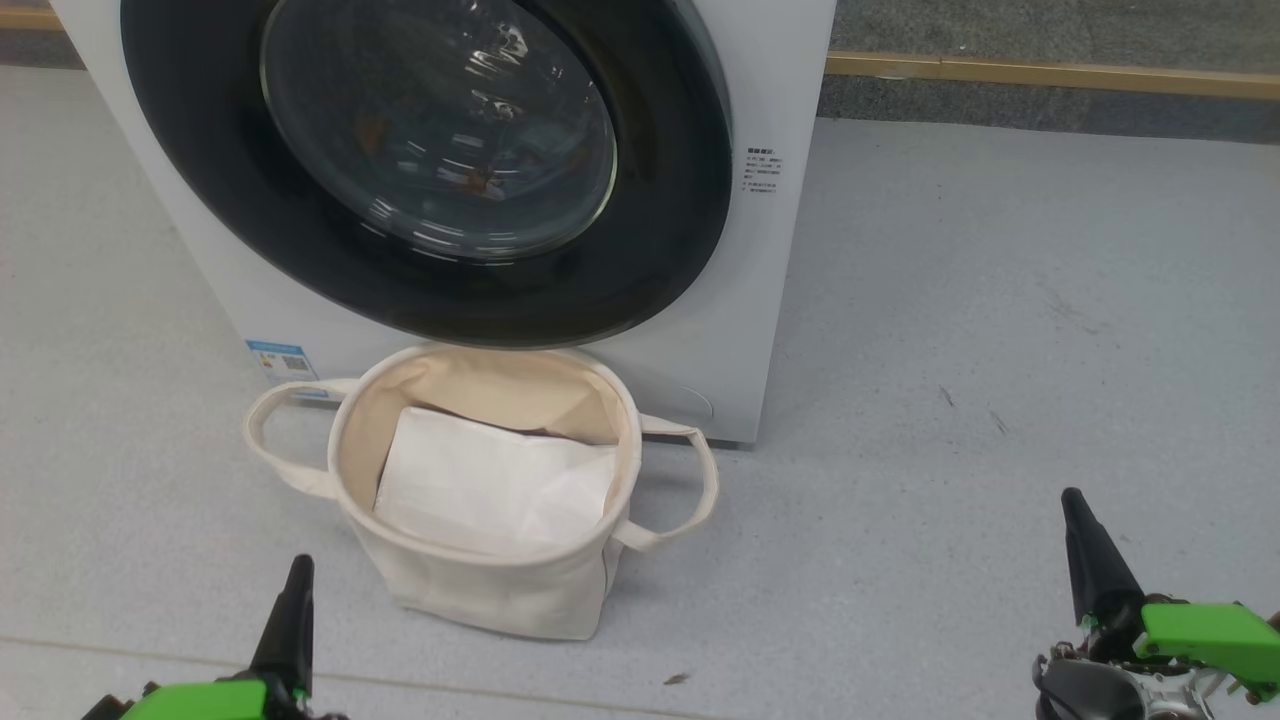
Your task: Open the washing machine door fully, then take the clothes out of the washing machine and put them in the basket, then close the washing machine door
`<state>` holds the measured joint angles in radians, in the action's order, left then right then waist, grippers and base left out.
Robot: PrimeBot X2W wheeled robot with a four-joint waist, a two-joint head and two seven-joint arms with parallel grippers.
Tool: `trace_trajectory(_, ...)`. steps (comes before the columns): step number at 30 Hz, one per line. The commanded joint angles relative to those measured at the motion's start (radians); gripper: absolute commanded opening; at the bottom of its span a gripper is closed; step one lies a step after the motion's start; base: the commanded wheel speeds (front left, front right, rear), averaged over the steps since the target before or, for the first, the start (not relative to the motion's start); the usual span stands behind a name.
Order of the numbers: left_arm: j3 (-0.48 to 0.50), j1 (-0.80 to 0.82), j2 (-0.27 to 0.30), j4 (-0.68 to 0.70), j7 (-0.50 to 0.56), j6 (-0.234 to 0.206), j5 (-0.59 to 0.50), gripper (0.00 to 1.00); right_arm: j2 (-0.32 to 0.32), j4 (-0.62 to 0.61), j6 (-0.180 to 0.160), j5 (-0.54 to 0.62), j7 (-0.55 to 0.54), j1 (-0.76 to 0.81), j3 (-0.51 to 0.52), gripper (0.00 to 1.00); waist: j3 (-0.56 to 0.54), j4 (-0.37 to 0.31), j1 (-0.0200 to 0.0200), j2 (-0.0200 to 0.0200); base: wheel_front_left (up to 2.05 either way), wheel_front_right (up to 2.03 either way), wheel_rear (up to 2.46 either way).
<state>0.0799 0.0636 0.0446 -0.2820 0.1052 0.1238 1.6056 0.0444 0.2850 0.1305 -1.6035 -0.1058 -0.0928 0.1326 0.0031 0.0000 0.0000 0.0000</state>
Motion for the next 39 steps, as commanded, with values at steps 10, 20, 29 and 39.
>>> trace_trajectory(10, 0.033, 0.044, 0.006, 0.037, 0.008, 0.007, 0.003, 0.0, 0.006, -0.04, 0.0, -0.006, -0.007, -0.015, -0.019, 0.0, 0.0, 0.0, 0.0, 0.0, 0.0, 0.0, 0.0)
trace_trajectory(20, 0.033, 0.044, 0.006, 0.037, 0.008, 0.007, 0.003, 0.0, 0.006, -0.04, 0.0, -0.006, -0.007, -0.015, -0.019, 0.0, 0.0, 0.0, 0.0, 0.0, 0.0, 0.0, 0.0)
trace_trajectory(29, 0.033, 0.044, 0.006, 0.037, 0.008, 0.007, 0.003, 0.0, 0.006, -0.04, 0.0, -0.006, -0.007, -0.015, -0.019, 0.0, 0.0, 0.0, 0.0, 0.0, 0.0, 0.0, 0.0)
trace_trajectory(39, 0.033, 0.044, 0.006, 0.037, 0.008, 0.007, 0.003, 0.0, 0.006, -0.04, 0.0, -0.006, -0.007, -0.015, -0.019, 0.0, 0.0, 0.0, 0.0, 0.0, 0.0, 0.0, 0.0)
